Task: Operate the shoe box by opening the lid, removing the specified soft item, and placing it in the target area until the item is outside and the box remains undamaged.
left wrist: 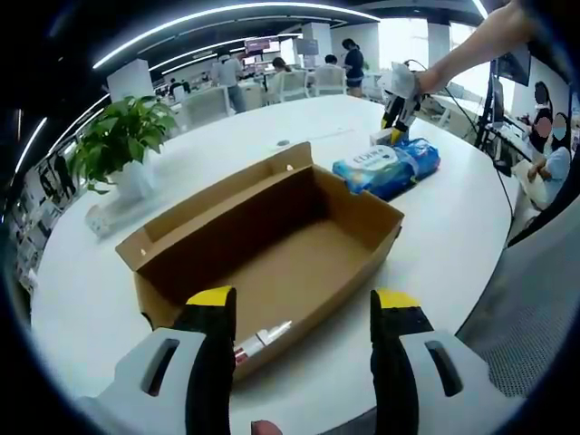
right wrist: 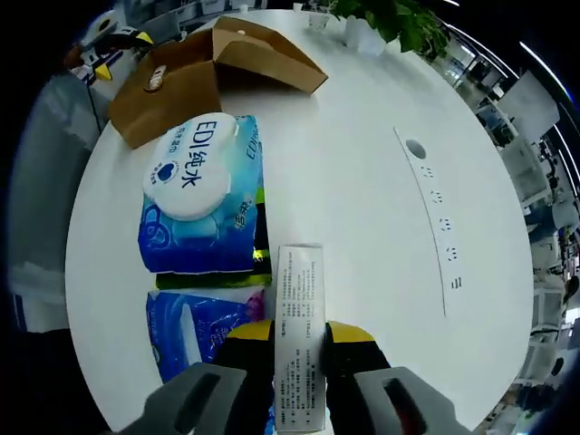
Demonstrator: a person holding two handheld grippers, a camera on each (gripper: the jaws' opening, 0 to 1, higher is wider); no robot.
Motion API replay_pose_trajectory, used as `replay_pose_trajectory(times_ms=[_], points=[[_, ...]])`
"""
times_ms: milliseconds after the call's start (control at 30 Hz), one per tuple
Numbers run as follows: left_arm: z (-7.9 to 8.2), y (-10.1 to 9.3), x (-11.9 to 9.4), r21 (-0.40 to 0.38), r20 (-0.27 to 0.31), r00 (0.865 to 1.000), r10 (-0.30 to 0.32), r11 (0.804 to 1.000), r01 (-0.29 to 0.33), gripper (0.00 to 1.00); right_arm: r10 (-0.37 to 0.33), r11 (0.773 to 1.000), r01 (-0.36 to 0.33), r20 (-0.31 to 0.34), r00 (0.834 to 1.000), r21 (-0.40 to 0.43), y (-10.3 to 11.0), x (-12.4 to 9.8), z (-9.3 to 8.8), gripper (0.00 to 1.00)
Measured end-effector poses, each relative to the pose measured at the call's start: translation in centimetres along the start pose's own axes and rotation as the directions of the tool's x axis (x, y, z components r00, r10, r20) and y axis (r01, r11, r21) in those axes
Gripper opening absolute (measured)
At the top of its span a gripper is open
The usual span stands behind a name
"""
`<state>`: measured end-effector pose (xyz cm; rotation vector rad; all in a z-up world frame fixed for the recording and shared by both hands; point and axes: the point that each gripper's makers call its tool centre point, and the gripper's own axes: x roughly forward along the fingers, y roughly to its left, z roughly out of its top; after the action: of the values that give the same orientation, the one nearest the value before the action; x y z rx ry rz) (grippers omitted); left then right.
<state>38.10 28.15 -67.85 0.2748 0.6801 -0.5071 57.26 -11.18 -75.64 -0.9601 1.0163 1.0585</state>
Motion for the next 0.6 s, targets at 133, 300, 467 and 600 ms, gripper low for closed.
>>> replay_pose_trajectory(times_ms=[133, 300, 467, 600], points=[[0.0, 0.0, 0.1, 0.001, -0.003, 1.000, 0.001, 1.000, -0.001, 0.59, 0.017, 0.999, -0.018, -0.018, 1.000, -0.030, 0.3, 0.6, -0.7, 0.16], [-0.1, 0.1, 0.1, 0.003, -0.005, 1.000, 0.005, 1.000, -0.005, 0.59, 0.023, 0.998, -0.026, -0.045, 0.999, -0.056, 0.5, 0.6, -1.6, 0.16], [-0.1, 0.0, 0.1, 0.009, -0.008, 1.000, 0.002, 1.000, -0.002, 0.59, 0.026, 0.997, -0.030, -0.066, 0.997, -0.073, 0.5, 0.7, -2.4, 0.16], [-0.1, 0.0, 0.1, 0.009, -0.008, 1.000, 0.002, 1.000, -0.002, 0.59, 0.026, 0.997, -0.031, -0.066, 0.997, -0.076, 0.6, 0.5, -2.2, 0.17]])
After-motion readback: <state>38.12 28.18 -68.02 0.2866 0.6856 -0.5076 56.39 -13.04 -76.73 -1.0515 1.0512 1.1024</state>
